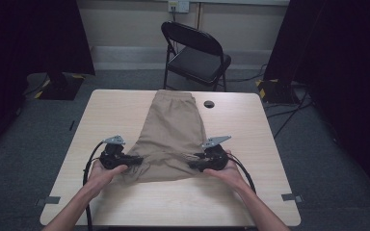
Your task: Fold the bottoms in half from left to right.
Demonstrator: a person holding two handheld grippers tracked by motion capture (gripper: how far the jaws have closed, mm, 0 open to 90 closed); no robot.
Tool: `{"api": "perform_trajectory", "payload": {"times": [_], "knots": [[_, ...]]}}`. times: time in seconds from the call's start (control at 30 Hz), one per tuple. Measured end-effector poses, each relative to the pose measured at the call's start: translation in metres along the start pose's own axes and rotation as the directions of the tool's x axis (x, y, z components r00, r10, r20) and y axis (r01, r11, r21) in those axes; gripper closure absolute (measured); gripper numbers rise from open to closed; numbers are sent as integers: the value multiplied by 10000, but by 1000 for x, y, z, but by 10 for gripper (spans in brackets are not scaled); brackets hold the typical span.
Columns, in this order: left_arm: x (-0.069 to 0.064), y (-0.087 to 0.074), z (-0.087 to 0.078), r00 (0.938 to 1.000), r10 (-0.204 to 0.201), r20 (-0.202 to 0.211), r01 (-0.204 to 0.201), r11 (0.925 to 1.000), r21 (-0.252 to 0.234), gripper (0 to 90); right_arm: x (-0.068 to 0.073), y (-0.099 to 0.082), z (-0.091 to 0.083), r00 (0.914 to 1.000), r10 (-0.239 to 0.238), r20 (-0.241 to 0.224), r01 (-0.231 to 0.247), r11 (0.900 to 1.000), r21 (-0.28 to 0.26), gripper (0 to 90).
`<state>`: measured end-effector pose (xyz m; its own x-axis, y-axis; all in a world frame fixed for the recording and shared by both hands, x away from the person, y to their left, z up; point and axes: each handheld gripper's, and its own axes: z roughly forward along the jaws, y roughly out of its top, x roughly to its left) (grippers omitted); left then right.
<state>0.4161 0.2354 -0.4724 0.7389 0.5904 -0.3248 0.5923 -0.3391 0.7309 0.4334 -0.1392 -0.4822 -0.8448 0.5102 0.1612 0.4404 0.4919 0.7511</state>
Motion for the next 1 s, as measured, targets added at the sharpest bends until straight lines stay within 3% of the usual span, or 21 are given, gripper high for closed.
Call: {"api": "perform_trajectory", "payload": {"times": [0.37,0.57,0.8,0.87,1.0], "knots": [[1,-2,-1,10000,-4,93,4,10000,9,860,-5,-4,3,9997,40,257,-41,10000,41,549],[2,-4,-2,9999,-24,156,24,10000,16,857,-11,-8,0,9986,452,269,-452,9990,-1,549],[2,-5,-2,9994,-19,350,20,10000,-31,848,-9,-5,4,9991,408,103,-405,9988,-275,622],[2,-5,-3,9994,-42,338,44,10000,-51,844,-8,-3,5,9993,353,74,-351,9988,-351,726],[2,-6,-4,9993,-168,320,173,9997,-154,788,-8,-1,1,9988,488,-26,-488,9963,-713,822]]}}
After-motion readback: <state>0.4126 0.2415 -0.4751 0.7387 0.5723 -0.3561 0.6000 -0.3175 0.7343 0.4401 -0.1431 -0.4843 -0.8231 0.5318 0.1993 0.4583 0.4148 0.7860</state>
